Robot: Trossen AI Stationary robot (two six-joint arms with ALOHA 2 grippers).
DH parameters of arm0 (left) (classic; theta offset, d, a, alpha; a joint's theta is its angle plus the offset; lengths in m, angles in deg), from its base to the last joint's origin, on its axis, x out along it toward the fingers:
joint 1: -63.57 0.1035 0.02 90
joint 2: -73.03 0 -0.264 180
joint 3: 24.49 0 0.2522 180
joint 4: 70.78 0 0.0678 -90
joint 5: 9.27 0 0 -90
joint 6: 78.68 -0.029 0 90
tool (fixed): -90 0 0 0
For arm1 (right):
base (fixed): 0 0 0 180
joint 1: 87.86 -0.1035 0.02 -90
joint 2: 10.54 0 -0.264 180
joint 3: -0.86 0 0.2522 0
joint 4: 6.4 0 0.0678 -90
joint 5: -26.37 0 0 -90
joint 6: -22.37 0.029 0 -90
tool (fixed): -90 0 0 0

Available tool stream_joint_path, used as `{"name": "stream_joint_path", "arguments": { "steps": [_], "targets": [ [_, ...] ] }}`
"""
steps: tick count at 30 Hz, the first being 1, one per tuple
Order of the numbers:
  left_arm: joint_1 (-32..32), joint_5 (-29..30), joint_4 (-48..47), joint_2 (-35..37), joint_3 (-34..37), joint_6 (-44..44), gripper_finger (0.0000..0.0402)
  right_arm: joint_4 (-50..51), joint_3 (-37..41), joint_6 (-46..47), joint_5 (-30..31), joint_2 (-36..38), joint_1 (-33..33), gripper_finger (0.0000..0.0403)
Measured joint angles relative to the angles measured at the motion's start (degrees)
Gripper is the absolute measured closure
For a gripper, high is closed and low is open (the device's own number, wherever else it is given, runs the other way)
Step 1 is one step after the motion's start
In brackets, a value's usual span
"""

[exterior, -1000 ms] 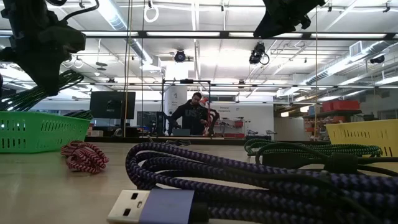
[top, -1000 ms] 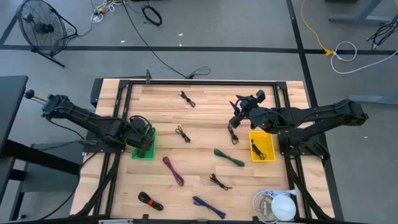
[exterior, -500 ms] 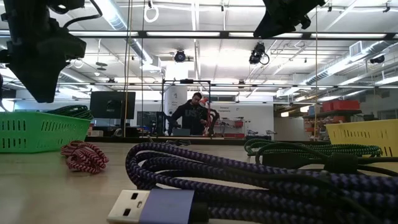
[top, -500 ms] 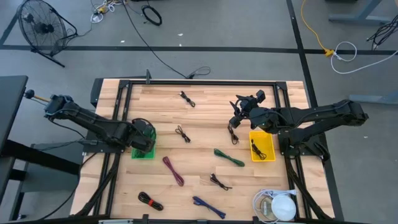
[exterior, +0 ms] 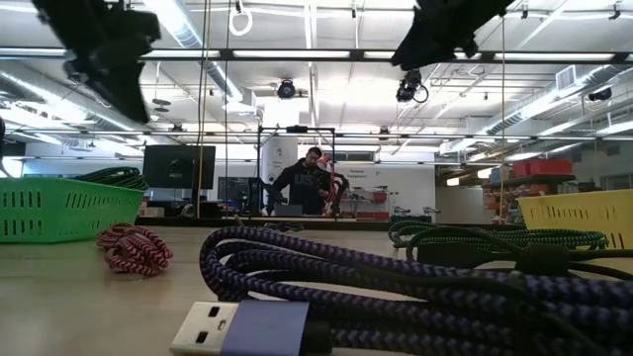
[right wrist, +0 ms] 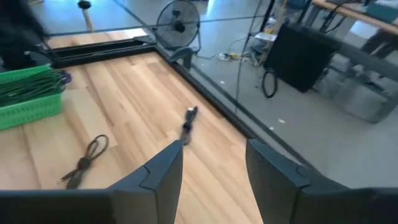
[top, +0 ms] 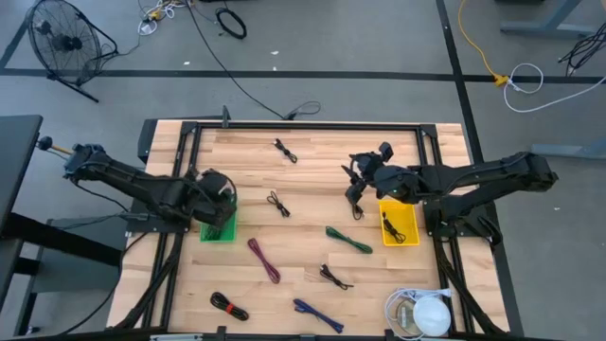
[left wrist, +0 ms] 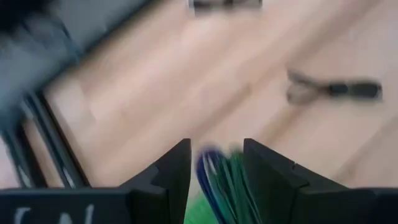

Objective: Pick & Place USB Port
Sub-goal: Put the black charger cable into the yellow bin

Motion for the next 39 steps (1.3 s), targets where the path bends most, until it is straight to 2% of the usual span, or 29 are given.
{"name": "stream_joint_path", "arguments": {
  "steps": [2,4,10,12,15,19,21,25,28,32,39],
  "targets": [
    [1.9,3.5,1.8,0.0,-0.9,-6.3,0.0249,-2.2,0.0,-0.1,-2.2,-1.9,1.2,0.0227],
    [5.1,4.6,5.2,0.0,-1.2,-12.9,0.0249,-4.9,0.0,-0.3,-5.0,-3.9,2.9,0.0227],
    [15.4,1.5,16.2,0.0,-1.1,-32.5,0.0248,-15.9,0.0,-2.2,-17.7,-11.1,9.8,0.0227],
    [18.2,-1.0,21.5,0.0,-1.1,-39.5,0.0248,-18.6,0.0,-3.4,-19.9,-13.6,11.5,0.0227],
    [22.2,-7.8,32.5,-0.2,-1.0,-51.3,0.0248,-21.4,0.0,-4.1,-23.5,-16.7,13.0,0.0227],
    [28.2,-16.3,45.0,-3.6,-1.0,-64.4,0.0248,-24.5,0.1,-3.3,-27.9,-17.7,13.2,0.0227],
    [31.3,-19.0,49.0,-7.1,-1.0,-69.5,0.0248,-25.2,0.1,-3.3,-29.3,-17.7,12.5,0.0227],
    [36.2,-28.1,55.7,-16.3,-1.0,-79.1,0.0248,-26.4,0.0,-3.3,-30.4,-16.7,10.5,0.0227],
    [38.3,-31.8,61.4,-23.5,-1.0,-85.8,0.0248,-26.2,0.0,-3.1,-30.4,-16.1,8.9,0.0227],
    [39.8,-32.8,66.5,-30.1,-1.1,-91.3,0.0248,-26.2,0.0,-2.6,-30.3,-15.3,6.4,0.0227],
    [42.7,-33.2,65.0,-38.2,-6.9,-98.0,0.0248,-27.2,0.0,-2.9,-28.2,-15.0,2.9,0.0227]
  ]
}}
